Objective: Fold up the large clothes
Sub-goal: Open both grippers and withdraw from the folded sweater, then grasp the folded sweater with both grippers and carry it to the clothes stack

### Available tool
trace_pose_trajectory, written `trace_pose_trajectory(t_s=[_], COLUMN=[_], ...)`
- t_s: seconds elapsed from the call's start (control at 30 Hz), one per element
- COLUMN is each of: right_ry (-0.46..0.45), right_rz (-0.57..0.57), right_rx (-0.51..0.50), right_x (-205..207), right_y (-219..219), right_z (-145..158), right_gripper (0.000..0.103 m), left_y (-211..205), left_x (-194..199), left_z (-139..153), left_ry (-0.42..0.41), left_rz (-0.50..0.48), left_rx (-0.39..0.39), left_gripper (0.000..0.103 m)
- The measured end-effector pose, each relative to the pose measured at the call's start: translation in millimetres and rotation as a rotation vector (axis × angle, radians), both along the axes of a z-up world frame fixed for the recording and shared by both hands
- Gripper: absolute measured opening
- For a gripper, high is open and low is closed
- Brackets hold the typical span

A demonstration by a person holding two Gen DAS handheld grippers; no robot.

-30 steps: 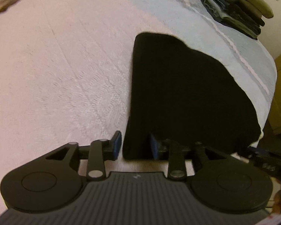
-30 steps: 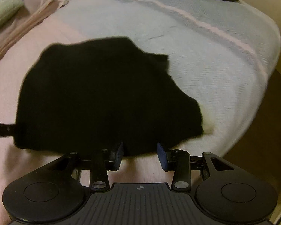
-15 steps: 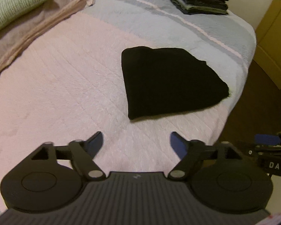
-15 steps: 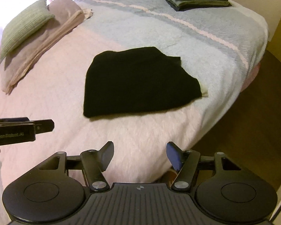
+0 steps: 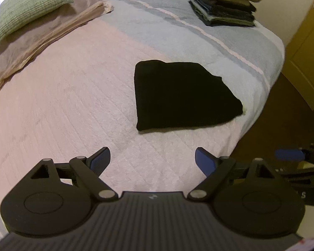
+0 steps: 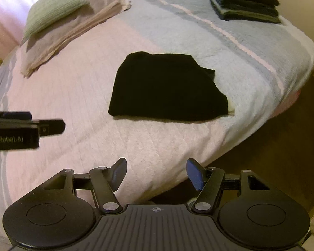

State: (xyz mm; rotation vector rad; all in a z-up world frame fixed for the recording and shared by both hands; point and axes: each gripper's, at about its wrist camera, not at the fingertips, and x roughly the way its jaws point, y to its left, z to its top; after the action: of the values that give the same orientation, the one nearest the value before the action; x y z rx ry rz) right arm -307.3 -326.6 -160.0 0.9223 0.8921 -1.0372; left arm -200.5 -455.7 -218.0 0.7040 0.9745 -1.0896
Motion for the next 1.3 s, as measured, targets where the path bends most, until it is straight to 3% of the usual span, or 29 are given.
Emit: trace_pose_trajectory(t_s=[0.27,0.5,0.67,0.73,0.93,1.13,1.3], right_ry=[-0.038,-0.219,-0.27,-0.297,-0.451,-0.606,-0.729], right_rz=[0.031,-0.044,-0.085,-0.111,-0.199,-0.223,-0.186], right_rx=[-0.008,-0.053,-0.046,-0.037,0.047,0.166,0.237], right_x=[-50,-96,-113,-120,-133,-136,-127], right_y=[-39,-90,-139,-158,-212,-246,-258], right_z=[-17,-45,-83,-101,-170,-224,-248], right_gripper=[0.06,0.06,0.06,0.06,0.061,0.066,0.068], left_y=[-30,-35,-62,-77,-121,-146,-159], left_x=[-12,43,107,131,185,202,210], left_z=[-20,-51,-99,-121,-190,-244,-269], left_ry=[0.049,0.196,0.292,0.369,0.514,0.68,0.825], left_rz=[0.083,0.125,0.156,0.147,0.133,0.073,0.118], left_rx=[-0.01,-0.131,-0.15,-0.167,-0.164,-0.128,-0.202], left_gripper=[0.086,0.086,0.085,0.085,0.086,0.086,0.085])
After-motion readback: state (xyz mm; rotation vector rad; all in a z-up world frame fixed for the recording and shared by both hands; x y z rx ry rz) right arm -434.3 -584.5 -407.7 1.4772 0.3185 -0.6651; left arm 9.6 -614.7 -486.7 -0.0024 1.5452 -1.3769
